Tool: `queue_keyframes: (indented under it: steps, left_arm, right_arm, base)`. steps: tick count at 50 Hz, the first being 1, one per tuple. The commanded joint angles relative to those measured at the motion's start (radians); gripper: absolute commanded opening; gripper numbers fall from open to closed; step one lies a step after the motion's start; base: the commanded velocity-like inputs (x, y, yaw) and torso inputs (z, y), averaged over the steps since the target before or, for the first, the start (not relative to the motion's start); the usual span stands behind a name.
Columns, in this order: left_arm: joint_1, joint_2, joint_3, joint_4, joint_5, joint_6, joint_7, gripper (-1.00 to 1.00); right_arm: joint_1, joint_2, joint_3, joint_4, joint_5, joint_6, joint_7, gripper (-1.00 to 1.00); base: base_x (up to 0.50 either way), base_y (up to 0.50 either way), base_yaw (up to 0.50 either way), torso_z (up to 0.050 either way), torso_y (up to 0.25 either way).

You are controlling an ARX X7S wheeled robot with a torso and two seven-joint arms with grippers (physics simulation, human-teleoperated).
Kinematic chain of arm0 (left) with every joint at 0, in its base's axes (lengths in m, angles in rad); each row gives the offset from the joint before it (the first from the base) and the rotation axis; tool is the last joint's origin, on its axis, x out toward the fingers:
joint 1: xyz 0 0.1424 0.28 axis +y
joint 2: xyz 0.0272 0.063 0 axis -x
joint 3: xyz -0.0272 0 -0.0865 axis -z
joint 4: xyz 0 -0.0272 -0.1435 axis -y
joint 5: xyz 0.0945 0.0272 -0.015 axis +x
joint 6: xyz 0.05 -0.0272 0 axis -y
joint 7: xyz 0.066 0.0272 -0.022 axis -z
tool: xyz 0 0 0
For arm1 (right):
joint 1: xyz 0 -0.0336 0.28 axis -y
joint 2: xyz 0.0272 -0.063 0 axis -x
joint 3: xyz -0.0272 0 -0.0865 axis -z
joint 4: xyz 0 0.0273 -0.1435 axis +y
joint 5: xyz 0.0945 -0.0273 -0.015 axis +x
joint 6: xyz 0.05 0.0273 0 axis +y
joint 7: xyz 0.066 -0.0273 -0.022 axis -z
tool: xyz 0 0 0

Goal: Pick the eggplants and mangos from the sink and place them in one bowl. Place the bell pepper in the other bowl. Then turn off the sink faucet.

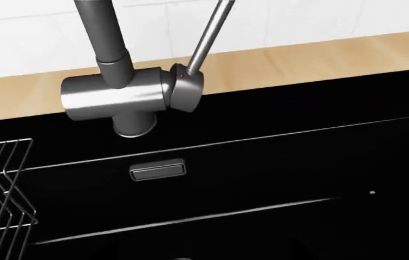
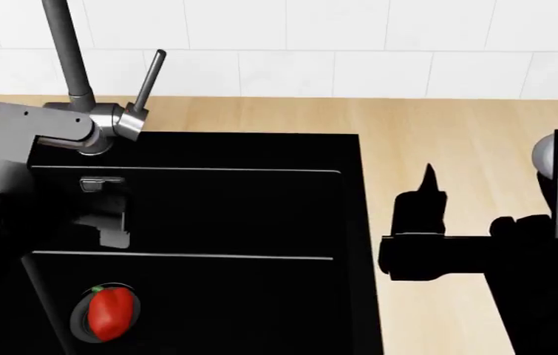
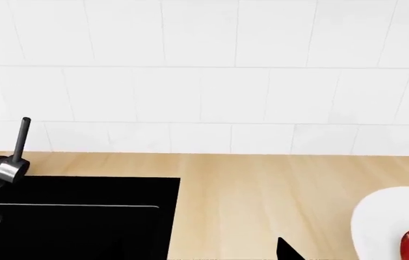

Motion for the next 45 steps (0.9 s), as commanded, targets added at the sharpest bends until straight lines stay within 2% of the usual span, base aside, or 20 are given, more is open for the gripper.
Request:
queue_keyframes:
  steps: [1,5,12,17,28,38,45]
  left_arm:
    - [-0.026,0.083,0.054,-0.171,0.06,0.012,0.085,1.0]
    - [-0.019,0.096,0.083,-0.21,0.09,0.03,0.123,1.0]
    - [-0.014,0.117,0.075,-0.288,0.084,0.025,0.114,1.0]
    - [0.0,0.122,0.072,-0.314,0.085,0.037,0.118,1.0]
    - [-0.025,0.138,0.049,-0.329,0.06,0.026,0.114,1.0]
    - [-0.032,0.141,0.07,-0.36,0.092,0.048,0.135,1.0]
    - [-0.045,0.165,0.095,-0.459,0.143,0.105,0.187,1.0]
  right_arm:
    - [-0.023,0.015,0.023,-0.021,0.013,-0.008,0.014,1.0]
    - [-0.019,0.031,0.026,-0.028,0.038,0.001,0.025,1.0]
    - [0.039,0.023,0.003,0.002,0.081,0.041,0.032,1.0]
    - [0.081,0.014,-0.014,0.014,0.094,0.069,0.031,1.0]
    - [0.056,-0.006,-0.022,0.019,0.065,0.054,0.002,1.0]
    - [0.047,-0.02,-0.032,0.029,0.043,0.052,-0.016,1.0]
    - [0.086,-0.04,-0.055,0.055,0.037,0.079,-0.026,1.0]
  base:
    - [0.0,0.0,0.0,0.0,0.0]
    - [0.0,0.0,0.0,0.0,0.0]
    - [0.0,0.0,0.0,0.0,0.0]
    - [0.0,0.0,0.0,0.001,-0.111]
    - [0.0,0.0,0.0,0.005,-0.118]
    - [0.0,0.0,0.0,0.007,-0.095]
    - [0.0,0.0,0.0,0.015,-0.105]
